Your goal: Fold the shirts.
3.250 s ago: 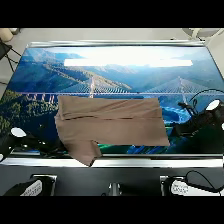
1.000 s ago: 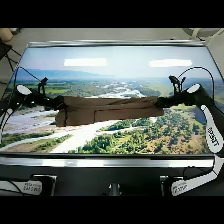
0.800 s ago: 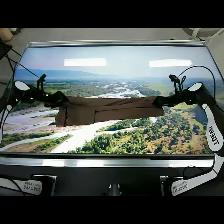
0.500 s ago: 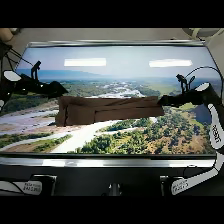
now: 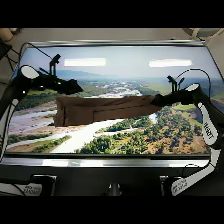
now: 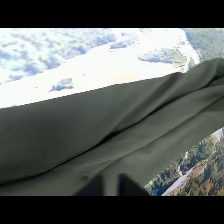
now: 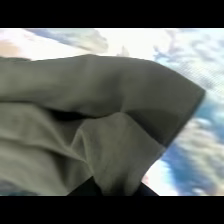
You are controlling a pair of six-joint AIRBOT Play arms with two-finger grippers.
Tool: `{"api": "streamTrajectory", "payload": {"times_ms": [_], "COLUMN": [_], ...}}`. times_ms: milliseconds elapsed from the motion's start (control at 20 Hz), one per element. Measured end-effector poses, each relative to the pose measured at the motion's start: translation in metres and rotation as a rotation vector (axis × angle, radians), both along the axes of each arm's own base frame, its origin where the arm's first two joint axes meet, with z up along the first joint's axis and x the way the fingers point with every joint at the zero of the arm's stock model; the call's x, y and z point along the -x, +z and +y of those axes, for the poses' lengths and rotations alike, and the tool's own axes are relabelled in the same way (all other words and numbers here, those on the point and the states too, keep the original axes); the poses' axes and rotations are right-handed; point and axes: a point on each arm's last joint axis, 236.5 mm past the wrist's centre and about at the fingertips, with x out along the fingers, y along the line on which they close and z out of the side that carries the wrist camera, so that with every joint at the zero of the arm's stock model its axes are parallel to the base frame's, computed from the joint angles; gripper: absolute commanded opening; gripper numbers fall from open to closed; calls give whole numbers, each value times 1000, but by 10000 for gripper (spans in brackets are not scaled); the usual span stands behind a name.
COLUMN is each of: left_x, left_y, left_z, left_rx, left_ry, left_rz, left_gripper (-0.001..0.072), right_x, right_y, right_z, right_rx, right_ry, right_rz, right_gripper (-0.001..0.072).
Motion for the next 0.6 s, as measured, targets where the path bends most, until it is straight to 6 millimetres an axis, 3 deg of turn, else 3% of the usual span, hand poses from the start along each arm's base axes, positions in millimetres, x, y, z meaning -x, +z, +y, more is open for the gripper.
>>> {"api": "streamTrajectory", "payload": {"times_ms": [200, 400, 600], "left_x": [11, 37, 56], "left_y": [-44, -92, -106], "left_z": [-63, -133, -208], "left_rx": [21, 97, 281], "left_ry": [-69, -113, -60], "left_rz": [66, 188, 288], "left_gripper": [25, 24, 24], "right_x": [6, 38, 78], "right_y": [83, 177, 240], "right_z": [20, 43, 64], "right_rx": [-54, -47, -37], "right_ry": [65, 128, 154], "right_rz": [-142, -282, -355], "right_gripper": [23, 24, 25]}}
